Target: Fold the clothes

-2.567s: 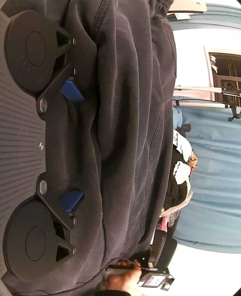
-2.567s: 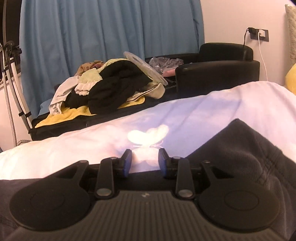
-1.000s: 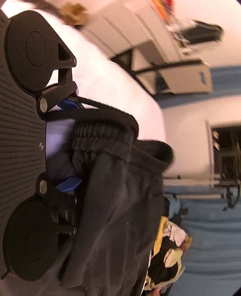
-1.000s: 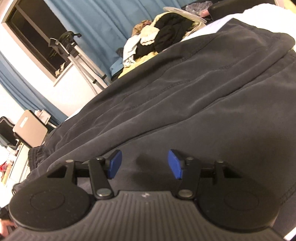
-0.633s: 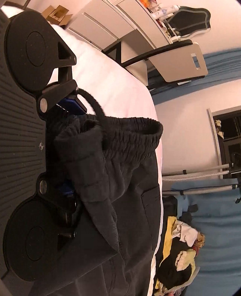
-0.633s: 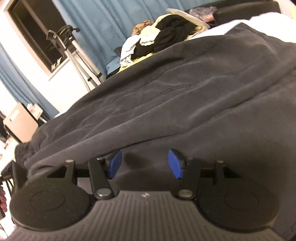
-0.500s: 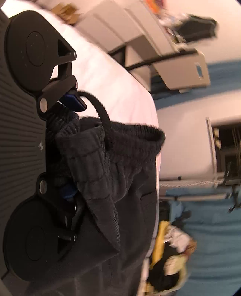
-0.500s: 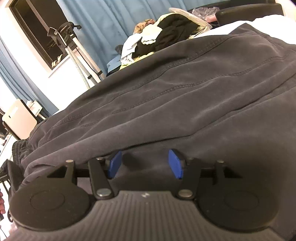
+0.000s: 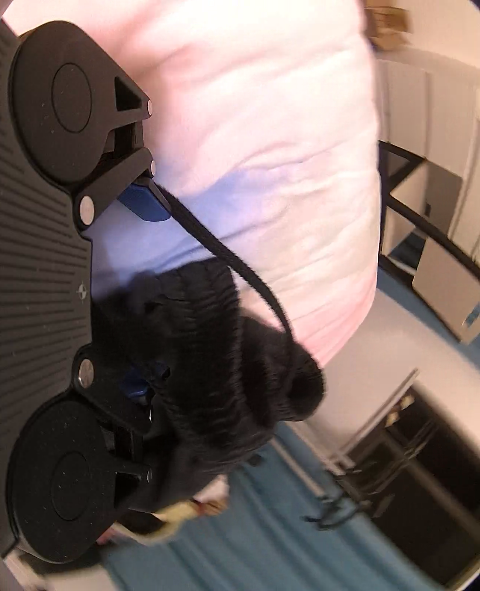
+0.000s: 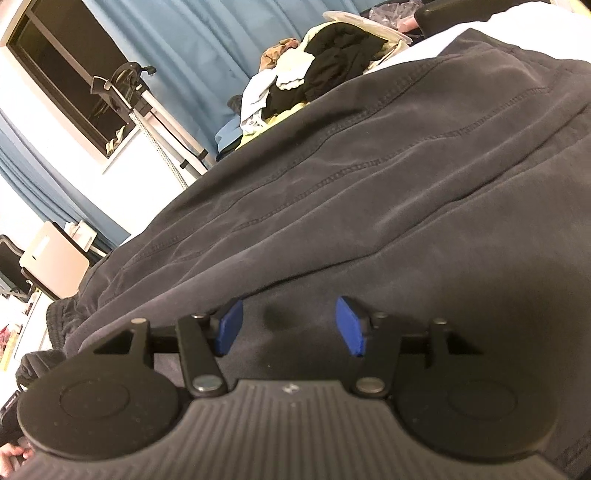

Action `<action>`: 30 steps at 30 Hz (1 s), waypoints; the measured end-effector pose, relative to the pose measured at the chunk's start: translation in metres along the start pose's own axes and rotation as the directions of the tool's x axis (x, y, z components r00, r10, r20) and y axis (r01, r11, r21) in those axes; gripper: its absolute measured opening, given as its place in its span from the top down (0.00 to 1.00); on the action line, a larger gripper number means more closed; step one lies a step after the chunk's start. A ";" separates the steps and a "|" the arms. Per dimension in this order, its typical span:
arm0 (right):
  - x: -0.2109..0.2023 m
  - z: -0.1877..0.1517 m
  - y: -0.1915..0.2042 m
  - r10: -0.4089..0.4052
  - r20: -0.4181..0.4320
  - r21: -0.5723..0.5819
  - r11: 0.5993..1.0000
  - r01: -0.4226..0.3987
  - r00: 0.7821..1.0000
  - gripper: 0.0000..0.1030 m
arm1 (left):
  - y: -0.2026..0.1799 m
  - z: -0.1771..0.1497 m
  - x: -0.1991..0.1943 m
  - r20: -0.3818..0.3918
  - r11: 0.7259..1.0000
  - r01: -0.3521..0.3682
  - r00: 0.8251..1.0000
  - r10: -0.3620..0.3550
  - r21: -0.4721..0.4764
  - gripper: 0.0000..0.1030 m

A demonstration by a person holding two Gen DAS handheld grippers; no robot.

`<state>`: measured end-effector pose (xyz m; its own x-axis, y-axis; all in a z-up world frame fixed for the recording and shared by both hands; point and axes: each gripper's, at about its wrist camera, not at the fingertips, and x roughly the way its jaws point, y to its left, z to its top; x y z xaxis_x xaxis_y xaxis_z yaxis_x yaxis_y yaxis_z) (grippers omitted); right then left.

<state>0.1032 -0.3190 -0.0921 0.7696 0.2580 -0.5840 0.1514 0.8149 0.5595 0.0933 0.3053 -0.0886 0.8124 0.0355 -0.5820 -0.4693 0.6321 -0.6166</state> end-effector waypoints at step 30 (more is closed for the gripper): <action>-0.017 0.000 -0.011 0.017 0.008 0.076 0.997 -0.018 1.000 0.44 | 0.054 -0.019 -0.090 -0.053 0.994 0.014 0.998 -0.020 -0.107 0.75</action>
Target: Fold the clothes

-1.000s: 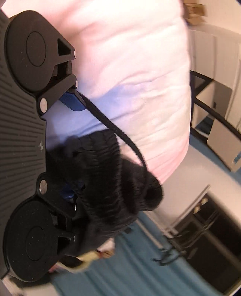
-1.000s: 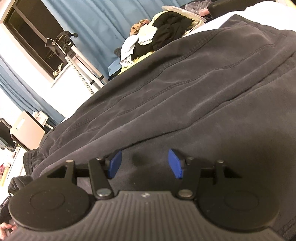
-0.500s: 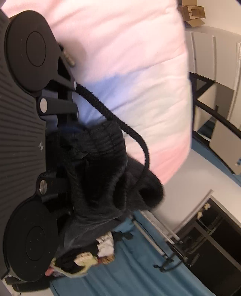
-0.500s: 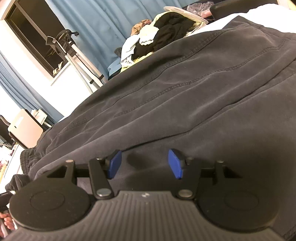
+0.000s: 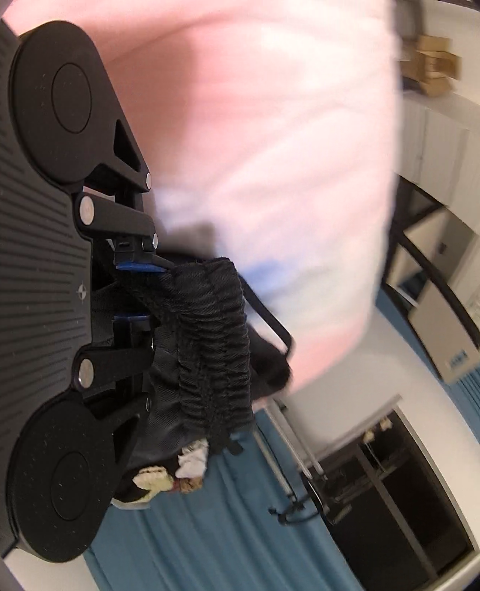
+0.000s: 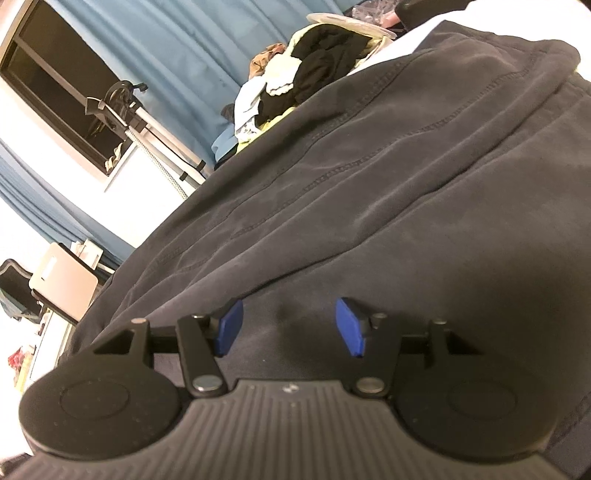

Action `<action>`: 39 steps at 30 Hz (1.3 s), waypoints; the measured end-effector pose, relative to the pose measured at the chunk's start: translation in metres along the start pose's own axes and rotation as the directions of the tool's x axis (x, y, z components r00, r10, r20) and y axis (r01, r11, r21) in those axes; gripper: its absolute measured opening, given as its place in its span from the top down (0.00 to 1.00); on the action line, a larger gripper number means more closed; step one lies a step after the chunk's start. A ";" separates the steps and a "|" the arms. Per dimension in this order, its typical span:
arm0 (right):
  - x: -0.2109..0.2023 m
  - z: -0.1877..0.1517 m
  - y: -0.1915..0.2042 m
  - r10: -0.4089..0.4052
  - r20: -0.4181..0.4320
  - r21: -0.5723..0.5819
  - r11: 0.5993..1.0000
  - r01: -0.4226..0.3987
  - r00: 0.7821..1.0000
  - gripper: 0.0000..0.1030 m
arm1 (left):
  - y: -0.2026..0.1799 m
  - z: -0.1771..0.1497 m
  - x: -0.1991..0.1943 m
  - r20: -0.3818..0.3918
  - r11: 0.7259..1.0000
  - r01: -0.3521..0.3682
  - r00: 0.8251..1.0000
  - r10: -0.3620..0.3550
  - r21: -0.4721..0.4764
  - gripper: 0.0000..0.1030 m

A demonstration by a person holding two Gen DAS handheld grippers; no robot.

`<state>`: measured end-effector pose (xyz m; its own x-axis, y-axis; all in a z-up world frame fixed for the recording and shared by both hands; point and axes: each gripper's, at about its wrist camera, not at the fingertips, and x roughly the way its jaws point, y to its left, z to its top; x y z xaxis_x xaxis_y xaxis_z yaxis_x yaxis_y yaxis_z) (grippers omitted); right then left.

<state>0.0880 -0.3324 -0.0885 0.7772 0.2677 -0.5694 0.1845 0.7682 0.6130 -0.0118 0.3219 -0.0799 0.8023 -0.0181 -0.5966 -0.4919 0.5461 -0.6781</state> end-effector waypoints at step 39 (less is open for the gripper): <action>0.044 -0.009 0.029 -0.049 -0.012 -0.247 0.968 0.045 0.999 0.40 | -0.219 0.110 0.169 0.006 0.843 -0.100 0.994 0.114 0.528 0.91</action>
<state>0.1221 -0.2934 -0.1004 0.7601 0.2366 -0.6052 0.0647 0.8992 0.4327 0.2689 0.2917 0.0153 0.7433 0.0493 -0.6671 -0.3163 0.9047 -0.2856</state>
